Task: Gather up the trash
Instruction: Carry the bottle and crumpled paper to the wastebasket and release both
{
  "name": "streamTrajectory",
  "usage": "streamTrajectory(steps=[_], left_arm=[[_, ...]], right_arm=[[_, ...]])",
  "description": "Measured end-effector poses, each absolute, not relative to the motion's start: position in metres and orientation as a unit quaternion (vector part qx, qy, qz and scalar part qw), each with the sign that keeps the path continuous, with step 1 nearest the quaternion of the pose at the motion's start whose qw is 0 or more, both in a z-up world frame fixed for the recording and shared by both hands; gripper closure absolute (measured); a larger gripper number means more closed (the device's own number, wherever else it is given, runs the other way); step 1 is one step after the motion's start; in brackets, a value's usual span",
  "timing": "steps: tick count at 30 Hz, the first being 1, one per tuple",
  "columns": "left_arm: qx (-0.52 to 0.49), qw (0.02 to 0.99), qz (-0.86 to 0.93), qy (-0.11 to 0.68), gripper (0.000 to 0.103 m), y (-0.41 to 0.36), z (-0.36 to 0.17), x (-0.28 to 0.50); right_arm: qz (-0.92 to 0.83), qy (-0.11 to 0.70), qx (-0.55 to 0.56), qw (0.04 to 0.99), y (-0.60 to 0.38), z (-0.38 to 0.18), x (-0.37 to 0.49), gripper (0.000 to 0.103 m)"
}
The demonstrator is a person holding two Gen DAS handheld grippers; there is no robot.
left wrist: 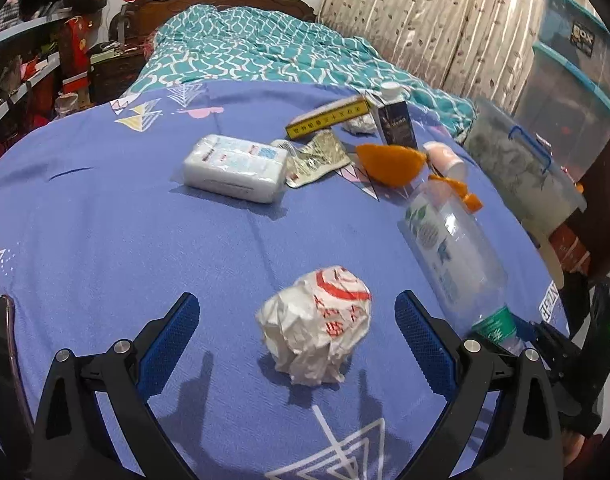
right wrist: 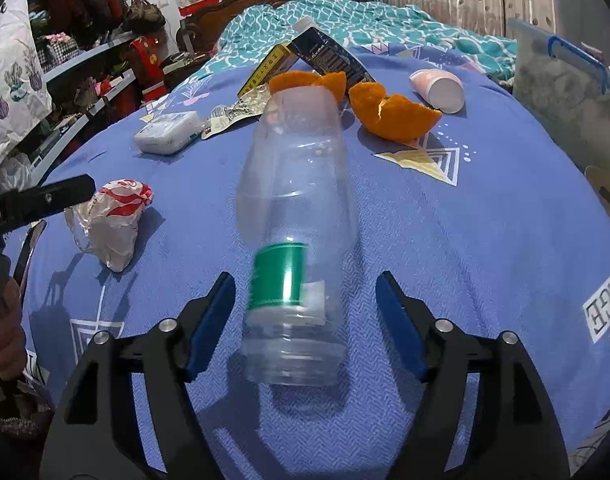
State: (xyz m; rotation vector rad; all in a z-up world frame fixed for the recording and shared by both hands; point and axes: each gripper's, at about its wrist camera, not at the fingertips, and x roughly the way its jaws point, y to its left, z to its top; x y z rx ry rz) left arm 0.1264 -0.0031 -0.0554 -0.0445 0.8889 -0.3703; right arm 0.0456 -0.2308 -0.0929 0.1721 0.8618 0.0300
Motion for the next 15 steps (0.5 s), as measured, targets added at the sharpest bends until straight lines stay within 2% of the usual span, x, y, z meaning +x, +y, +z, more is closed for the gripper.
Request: streamTrajectory(steps=[3, 5, 6, 7, 8, 9, 11, 15], left_arm=[[-0.004, 0.881, -0.175, 0.440, 0.009, -0.011, -0.065, 0.127], [0.002, 0.874, -0.173, 0.454, 0.013, -0.015, -0.074, 0.127], [0.003, 0.871, -0.173, 0.459, 0.018, -0.015, -0.078, 0.128], [0.005, 0.866, -0.174, 0.469, 0.035, -0.018, -0.082, 0.128], [0.008, 0.862, -0.175, 0.477, 0.056, -0.020, -0.085, 0.129], [0.007, 0.856, -0.181, 0.484, 0.059, -0.022, -0.088, 0.129], [0.004, 0.858, -0.185, 0.478, 0.066, -0.024, -0.085, 0.126], [0.016, 0.864, -0.216, 0.456, 0.066, -0.042, -0.069, 0.118]], right_arm=[[0.009, 0.414, 0.088, 0.906, -0.231, -0.092, 0.045, 0.021], [0.008, 0.413, 0.089, 0.906, -0.231, -0.091, 0.046, 0.019], [0.006, 0.413, 0.088, 0.906, -0.231, -0.091, 0.049, 0.019], [0.005, 0.414, 0.088, 0.906, -0.231, -0.091, 0.050, 0.021], [0.006, 0.417, 0.088, 0.905, -0.231, -0.093, 0.052, 0.040], [0.010, 0.423, 0.090, 0.902, -0.231, -0.095, 0.053, 0.057], [0.023, 0.431, 0.097, 0.897, -0.233, -0.098, 0.051, 0.060], [0.030, 0.405, 0.116, 0.907, -0.242, -0.091, 0.033, 0.060]])
